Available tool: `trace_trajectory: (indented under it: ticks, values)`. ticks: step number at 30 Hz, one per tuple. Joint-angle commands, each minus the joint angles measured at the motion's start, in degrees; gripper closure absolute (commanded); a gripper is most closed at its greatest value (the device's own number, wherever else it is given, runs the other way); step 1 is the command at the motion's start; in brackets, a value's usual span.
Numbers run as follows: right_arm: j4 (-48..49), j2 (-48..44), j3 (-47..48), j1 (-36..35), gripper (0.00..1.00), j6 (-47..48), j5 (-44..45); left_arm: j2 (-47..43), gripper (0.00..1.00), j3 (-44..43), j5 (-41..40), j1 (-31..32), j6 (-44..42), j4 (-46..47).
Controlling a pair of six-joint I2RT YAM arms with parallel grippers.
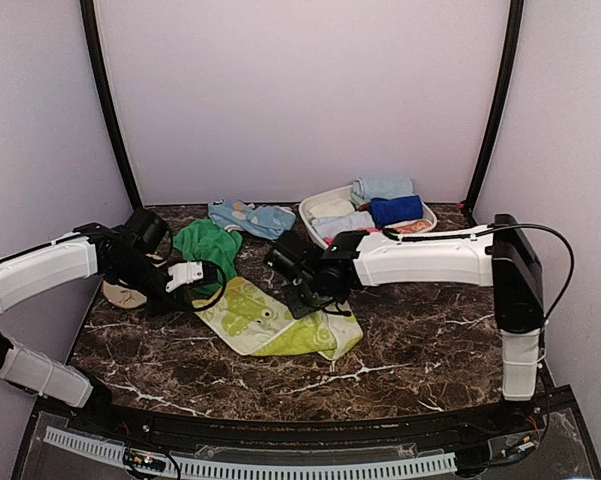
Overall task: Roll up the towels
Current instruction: Pick up the towel from the center of the board.
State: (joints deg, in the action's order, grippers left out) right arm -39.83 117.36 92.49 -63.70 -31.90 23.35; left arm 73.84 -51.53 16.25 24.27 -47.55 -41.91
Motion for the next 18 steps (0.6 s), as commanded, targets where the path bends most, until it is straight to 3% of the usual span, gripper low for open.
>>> trace_trajectory:
  ticks: [1, 12, 18]
  values:
    - [-0.36, -8.28, 4.44, 3.64, 1.0, 0.78, 3.63, -3.29, 1.0, -6.99, -2.86, 0.05, 5.71, 7.04]
    - [-0.6, -19.05, 10.88, 12.23, 1.0, 5.68, 6.45, 5.51, 1.0, -33.89, -15.41, 0.06, 7.4, 9.43]
    - [-1.0, -23.42, 6.39, 13.43, 1.0, 4.63, 6.67, 6.11, 1.0, -34.99, -21.14, 0.06, 4.37, 11.95]
